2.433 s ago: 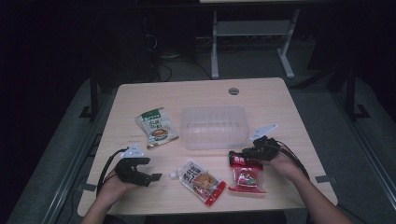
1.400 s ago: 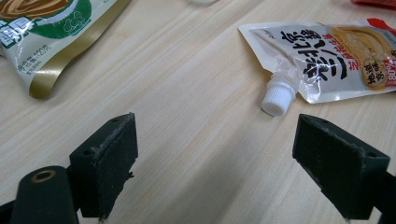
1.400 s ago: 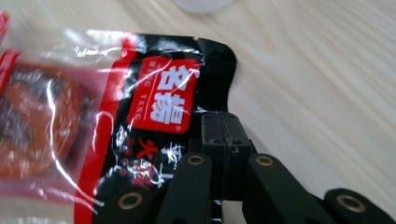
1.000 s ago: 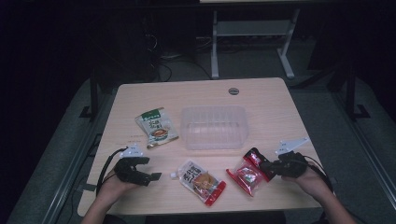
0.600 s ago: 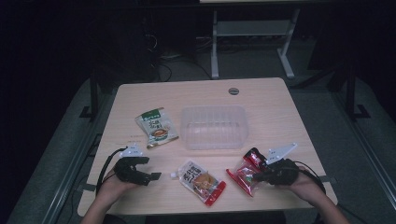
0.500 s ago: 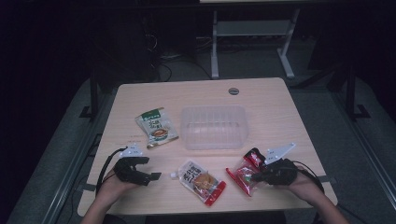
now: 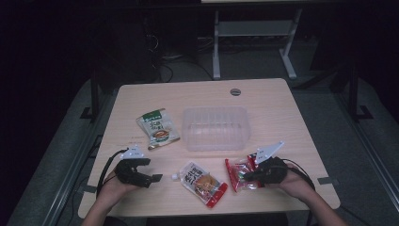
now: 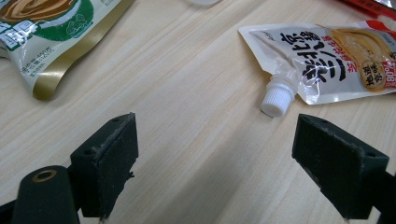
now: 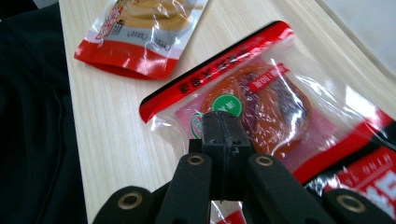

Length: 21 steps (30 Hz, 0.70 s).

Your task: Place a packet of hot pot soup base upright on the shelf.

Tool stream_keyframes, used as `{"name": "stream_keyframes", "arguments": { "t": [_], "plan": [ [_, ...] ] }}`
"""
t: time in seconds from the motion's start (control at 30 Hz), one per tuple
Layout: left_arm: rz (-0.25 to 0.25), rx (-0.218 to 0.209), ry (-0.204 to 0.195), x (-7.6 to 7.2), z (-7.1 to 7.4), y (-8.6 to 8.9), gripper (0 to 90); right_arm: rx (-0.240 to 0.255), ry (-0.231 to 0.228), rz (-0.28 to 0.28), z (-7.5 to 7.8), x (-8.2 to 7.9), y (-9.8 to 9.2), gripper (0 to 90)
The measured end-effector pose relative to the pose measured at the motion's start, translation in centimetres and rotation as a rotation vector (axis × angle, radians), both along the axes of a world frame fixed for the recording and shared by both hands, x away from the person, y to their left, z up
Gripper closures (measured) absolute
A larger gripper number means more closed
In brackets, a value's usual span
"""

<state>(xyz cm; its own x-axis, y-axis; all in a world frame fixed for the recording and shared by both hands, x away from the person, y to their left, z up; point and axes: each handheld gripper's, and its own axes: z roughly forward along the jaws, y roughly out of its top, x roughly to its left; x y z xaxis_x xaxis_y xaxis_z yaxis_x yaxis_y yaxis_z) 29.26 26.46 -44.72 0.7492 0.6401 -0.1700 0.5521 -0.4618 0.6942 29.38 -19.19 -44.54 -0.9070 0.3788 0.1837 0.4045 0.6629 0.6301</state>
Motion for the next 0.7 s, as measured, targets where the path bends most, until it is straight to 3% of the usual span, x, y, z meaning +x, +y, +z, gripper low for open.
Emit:
{"name": "stream_keyframes", "arguments": {
  "t": [0.13,0.23,0.37,0.43,0.47,0.53,0.6,0.63,0.7],
  "plan": [
    [-0.013,0.006,-0.023,-0.2,0.1,0.0,14.1,-0.004,-0.017,0.015,-0.1,0.3,0.2,89.8],
    [-0.008,-0.003,-0.026,-0.4,0.3,-0.3,14.3,0.028,-0.022,0.010,0.1,0.3,-0.1,89.7],
    [-0.033,-0.015,-0.033,-0.6,0.9,-0.8,23.1,0.074,-0.035,-0.045,0.7,0.4,-1.1,84.8],
    [-0.051,-0.017,-0.045,-0.8,1.2,-1.3,33.5,0.089,-0.040,-0.077,1.0,0.5,-1.7,79.4],
    [-0.063,-0.013,-0.055,-0.9,1.3,-1.5,33.5,0.096,-0.041,-0.100,1.1,0.5,-2.0,77.2],
    [-0.092,-0.015,-0.064,-0.9,1.7,-2.2,45.9,0.097,-0.053,-0.144,1.2,0.6,-2.9,69.4],
    [-0.096,-0.022,-0.058,-1.0,1.8,-2.5,54.5,0.093,-0.054,-0.157,1.2,0.6,-3.1,66.1],
    [-0.103,-0.028,-0.055,-0.9,2.0,-2.8,58.4,0.083,-0.073,-0.192,1.2,0.6,-3.6,59.5],
    [-0.125,-0.046,-0.053,-0.8,2.3,-3.3,66.9,0.081,-0.074,-0.208,1.2,0.6,-3.8,57.8]
  ]
}}
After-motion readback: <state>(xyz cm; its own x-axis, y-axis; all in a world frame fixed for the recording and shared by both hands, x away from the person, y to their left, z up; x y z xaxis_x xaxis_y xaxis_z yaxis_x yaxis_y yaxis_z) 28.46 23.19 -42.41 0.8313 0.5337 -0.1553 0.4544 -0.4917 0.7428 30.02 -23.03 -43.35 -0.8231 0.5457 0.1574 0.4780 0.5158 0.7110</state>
